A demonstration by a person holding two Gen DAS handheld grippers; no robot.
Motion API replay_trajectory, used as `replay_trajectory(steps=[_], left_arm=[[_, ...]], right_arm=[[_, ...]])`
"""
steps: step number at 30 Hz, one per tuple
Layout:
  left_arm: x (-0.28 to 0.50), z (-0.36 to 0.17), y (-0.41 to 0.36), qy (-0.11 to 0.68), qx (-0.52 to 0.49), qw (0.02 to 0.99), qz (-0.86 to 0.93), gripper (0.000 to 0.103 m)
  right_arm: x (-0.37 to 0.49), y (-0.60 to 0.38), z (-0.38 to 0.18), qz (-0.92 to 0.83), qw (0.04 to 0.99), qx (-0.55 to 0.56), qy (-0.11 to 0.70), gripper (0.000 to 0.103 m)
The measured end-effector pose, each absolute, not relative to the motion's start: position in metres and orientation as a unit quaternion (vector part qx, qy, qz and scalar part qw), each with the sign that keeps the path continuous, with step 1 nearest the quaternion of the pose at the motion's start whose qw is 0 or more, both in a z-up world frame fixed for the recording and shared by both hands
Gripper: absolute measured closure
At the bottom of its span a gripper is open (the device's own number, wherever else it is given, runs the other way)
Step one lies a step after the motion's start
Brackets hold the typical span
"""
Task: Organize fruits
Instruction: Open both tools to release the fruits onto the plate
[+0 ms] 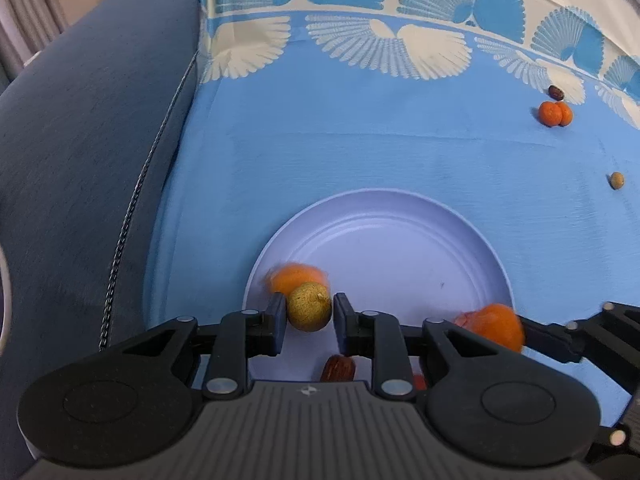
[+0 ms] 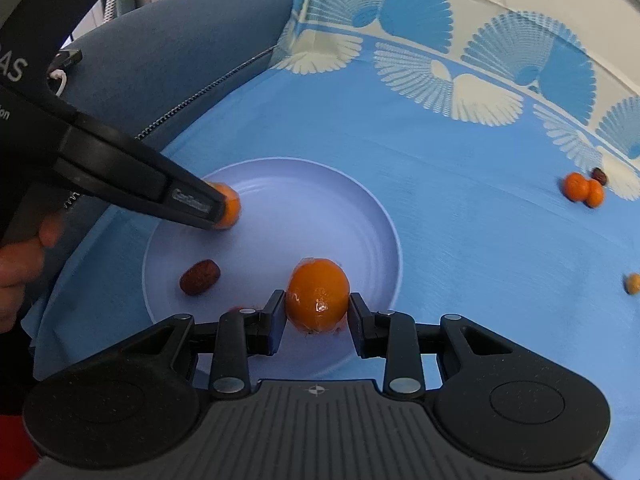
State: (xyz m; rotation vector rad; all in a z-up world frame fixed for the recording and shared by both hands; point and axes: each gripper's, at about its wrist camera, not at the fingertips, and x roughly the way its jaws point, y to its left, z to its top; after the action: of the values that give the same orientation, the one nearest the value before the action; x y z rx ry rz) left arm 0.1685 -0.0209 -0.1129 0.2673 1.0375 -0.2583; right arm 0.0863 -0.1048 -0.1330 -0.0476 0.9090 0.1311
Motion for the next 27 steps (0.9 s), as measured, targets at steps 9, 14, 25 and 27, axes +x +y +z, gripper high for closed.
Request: replay_trajectory(steps=[9,14,25,27], left_arm=[[0.120,-0.075,-0.002,0.435,0.150,0.881,-0.110,0.000],[0.074,-0.072,0.022,0.457,0.150,0.872,-0.092,0.000],[0.004,-0.037,0.042,0.430,0.130,0.890,-0.080,0.000],[-0.006,-0.028,0.042,0.420,0.130,0.895,-0.083,0.000]], right_arm=[[0.051,-0.116,-0.104,0.048,0.900,-0.023,0.434,0.007],[0.004,-0.117,-0.093,0.050,0.888,-0.003,0.457,0.004],[-0.056,-0.105,-0.042,0.032,0.924,-0.024,0.380,0.001],[-0.067,-0.102,-0.037,0.032,0.929,-0.031,0.368,0.001]])
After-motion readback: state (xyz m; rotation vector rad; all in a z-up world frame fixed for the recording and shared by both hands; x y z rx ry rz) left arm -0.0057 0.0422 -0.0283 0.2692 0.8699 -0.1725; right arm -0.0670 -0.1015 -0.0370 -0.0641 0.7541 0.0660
